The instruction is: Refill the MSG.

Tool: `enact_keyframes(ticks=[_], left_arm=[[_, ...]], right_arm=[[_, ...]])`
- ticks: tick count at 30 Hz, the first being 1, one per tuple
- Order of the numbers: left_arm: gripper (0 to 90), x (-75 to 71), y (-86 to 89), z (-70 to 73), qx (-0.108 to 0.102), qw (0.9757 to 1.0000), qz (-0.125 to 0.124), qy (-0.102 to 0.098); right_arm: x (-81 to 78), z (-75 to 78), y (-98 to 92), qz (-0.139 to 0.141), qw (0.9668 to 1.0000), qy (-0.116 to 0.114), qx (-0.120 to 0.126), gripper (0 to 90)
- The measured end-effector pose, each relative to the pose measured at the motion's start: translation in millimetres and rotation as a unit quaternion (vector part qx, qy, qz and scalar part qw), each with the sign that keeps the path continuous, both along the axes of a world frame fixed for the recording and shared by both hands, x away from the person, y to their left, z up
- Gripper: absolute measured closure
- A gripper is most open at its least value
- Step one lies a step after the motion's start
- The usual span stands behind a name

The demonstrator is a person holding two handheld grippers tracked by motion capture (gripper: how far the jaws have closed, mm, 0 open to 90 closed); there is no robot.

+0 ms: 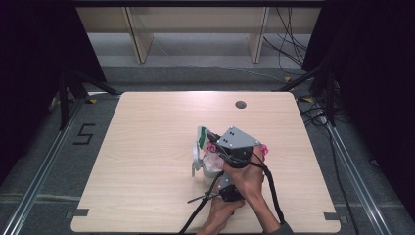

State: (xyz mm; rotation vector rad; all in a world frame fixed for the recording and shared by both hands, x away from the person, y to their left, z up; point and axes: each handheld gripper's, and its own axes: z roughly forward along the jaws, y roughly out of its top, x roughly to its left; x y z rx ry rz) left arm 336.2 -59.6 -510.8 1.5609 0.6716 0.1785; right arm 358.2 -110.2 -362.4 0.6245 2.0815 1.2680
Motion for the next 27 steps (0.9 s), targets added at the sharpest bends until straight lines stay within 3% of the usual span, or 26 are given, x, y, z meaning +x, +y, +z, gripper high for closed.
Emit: enact_keyframes(ticks=[7, 12, 14, 19, 20, 21, 27], left_arm=[[75.3, -0.1, -0.3, 0.5, -0.004, 1.0000, 0.001, 0.000], [75.3, -0.5, 0.3, 0.4, 0.004, 1.0000, 0.001, 0.003], [75.3, -0.5, -0.8, 0.9, -0.010, 0.9999, -0.001, -0.001], [75.3, -0.3, -0.4, 0.2, -0.005, 1.0000, -0.001, 0.001], [75.3, -0.2, 0.1, 0.8, -0.003, 1.0000, 0.000, -0.001], [75.3, 0.0, 0.0, 1.0, -0.003, 1.0000, 0.001, 0.000], [75.2, -0.6, -0.6, 0.6, -0.007, 1.0000, 0.001, 0.002]], right_arm=[[-0.2, 0.5, 0.1, -0.001, 1.0000, -0.003, 0.003, 90.0], [-0.3, -1.0, 1.2, 0.000, 1.0000, -0.001, -0.002, 90.0], [-1.7, 0.8, 1.1, -0.001, 1.0000, -0.003, 0.001, 90.0], [-0.2, -1.2, 1.6, 0.000, 1.0000, -0.004, -0.003, 90.0], [-2.1, 0.1, 1.1, -0.007, 1.0000, 0.005, 0.005, 90.0], [-0.8, 0.8, 0.5, -0.001, 1.0000, -0.004, 0.005, 90.0], [-0.6, 0.3, 0.4, -0.002, 1.0000, -0.004, 0.004, 90.0]])
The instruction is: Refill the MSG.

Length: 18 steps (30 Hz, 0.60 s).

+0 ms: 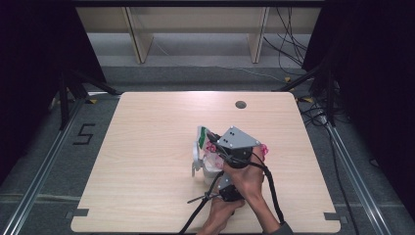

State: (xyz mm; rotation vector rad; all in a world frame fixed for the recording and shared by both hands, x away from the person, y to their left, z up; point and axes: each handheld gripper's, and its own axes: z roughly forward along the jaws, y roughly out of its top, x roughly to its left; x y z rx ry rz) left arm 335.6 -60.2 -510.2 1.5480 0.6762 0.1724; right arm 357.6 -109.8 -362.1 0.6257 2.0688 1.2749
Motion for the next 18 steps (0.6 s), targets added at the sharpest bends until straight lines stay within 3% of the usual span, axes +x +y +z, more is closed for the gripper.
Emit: enact_keyframes(ticks=[3, 6, 18], left_arm=[[75.1, -0.9, 0.4, -0.1, 0.010, 0.9999, -0.002, -0.001], [75.2, -0.6, -0.6, 0.1, -0.006, 1.0000, -0.001, -0.003], [75.2, -0.2, -0.7, 0.3, -0.003, 1.0000, -0.003, -0.003]], right_arm=[[-0.6, -1.1, 2.0, 0.001, 1.0000, 0.001, -0.010, 90.0], [-0.4, -0.4, 1.4, 0.003, 1.0000, 0.005, -0.005, 90.0], [-0.2, -1.1, 2.8, 0.002, 0.9999, 0.001, -0.011, 90.0]])
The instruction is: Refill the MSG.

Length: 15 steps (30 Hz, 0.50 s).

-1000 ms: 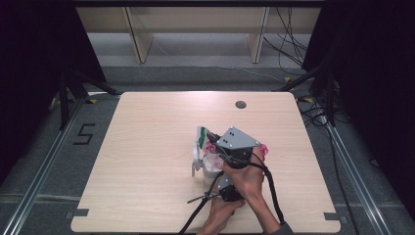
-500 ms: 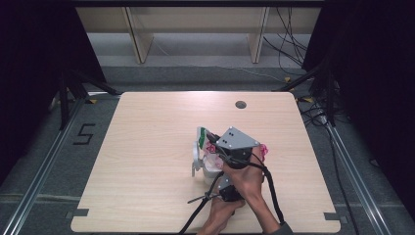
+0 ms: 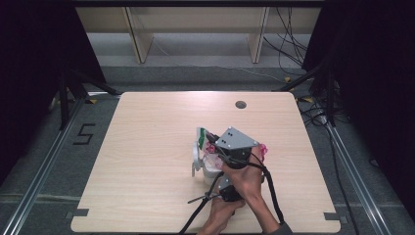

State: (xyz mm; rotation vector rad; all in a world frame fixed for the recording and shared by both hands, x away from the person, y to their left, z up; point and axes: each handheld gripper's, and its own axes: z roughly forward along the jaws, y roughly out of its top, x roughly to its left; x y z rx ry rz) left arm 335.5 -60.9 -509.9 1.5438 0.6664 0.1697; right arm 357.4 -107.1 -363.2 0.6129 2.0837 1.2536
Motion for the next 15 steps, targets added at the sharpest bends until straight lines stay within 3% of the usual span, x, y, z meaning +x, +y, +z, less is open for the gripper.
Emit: enact_keyframes(ticks=[2, 6, 11, 12, 14, 15], left_arm=[[75.3, -0.4, -1.5, 0.9, -0.011, 0.9999, 0.004, 0.006], [75.2, -0.6, 0.0, 1.0, 0.009, 0.9999, 0.005, 0.001], [75.2, 0.5, -0.9, 0.1, -0.001, 1.0000, -0.008, -0.004], [75.2, -1.4, 0.0, 1.2, -0.004, 1.0000, 0.003, 0.005], [75.3, -1.0, 1.2, 1.9, 0.006, 1.0000, 0.004, -0.001], [75.3, -0.6, 0.1, 1.2, -0.001, 1.0000, 0.002, -0.003]], right_arm=[[0.3, 1.3, -1.1, 0.002, 1.0000, 0.003, 0.005, 90.0], [0.4, 1.1, -0.5, 0.003, 1.0000, 0.004, 0.001, 90.0], [0.9, 0.8, 0.6, 0.002, 1.0000, 0.004, -0.003, 90.0], [0.8, 1.2, 0.2, 0.004, 1.0000, 0.007, -0.001, 90.0], [0.0, 2.7, -0.5, 0.010, 0.9999, 0.006, 0.003, 90.0], [-0.2, 2.9, -0.1, 0.005, 1.0000, 0.000, 0.002, 90.0]])
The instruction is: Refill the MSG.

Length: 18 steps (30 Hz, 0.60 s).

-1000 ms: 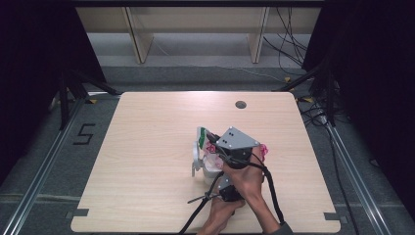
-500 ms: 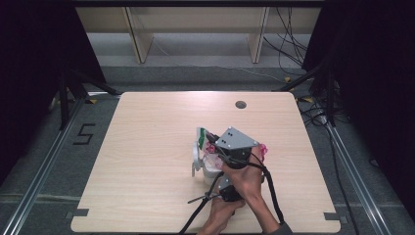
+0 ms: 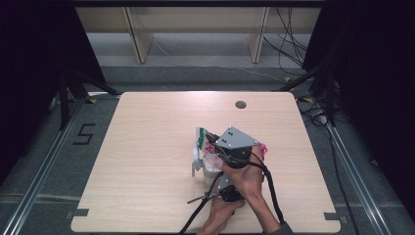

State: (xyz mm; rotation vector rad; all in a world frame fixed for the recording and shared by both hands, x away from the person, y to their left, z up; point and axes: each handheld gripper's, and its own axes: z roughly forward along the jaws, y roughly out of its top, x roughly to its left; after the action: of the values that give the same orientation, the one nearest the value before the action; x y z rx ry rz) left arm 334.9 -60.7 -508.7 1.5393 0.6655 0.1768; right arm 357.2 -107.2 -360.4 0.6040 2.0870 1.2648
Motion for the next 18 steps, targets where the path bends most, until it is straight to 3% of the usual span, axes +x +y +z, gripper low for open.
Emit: enact_keyframes(ticks=[4, 6, 8, 11, 15, 16, 18], left_arm=[[75.3, -0.3, -0.8, -0.4, -0.008, 0.9999, 0.001, 0.006], [75.3, -1.1, -1.1, 0.3, -0.012, 0.9999, 0.003, 0.012], [75.2, 0.8, -0.2, -1.3, 0.002, 1.0000, 0.001, 0.003], [75.2, 0.0, 1.0, 0.2, 0.005, 1.0000, 0.005, 0.003], [75.3, 0.9, 0.4, -1.4, 0.002, 1.0000, 0.001, 0.003], [75.3, 0.0, 0.1, 0.0, -0.009, 0.9999, 0.004, 0.004], [75.3, 0.9, 1.0, 0.5, -0.003, 1.0000, 0.003, 0.002]], right_arm=[[1.4, -1.9, 0.5, 0.002, 0.9999, 0.011, -0.001, 90.0], [1.4, 0.1, -0.8, 0.002, 1.0000, -0.003, -0.005, 90.0], [2.3, -1.7, -0.1, -0.002, 1.0000, 0.006, -0.003, 90.0], [1.6, -0.8, -0.1, 0.001, 1.0000, 0.004, 0.002, 90.0], [3.4, -3.0, -0.8, 0.000, 0.9999, 0.012, 0.005, 90.0], [2.3, -1.9, -0.4, 0.002, 1.0000, 0.009, 0.002, 90.0], [0.1, 0.3, 0.8, -0.003, 0.9999, 0.006, 0.009, 90.0]])
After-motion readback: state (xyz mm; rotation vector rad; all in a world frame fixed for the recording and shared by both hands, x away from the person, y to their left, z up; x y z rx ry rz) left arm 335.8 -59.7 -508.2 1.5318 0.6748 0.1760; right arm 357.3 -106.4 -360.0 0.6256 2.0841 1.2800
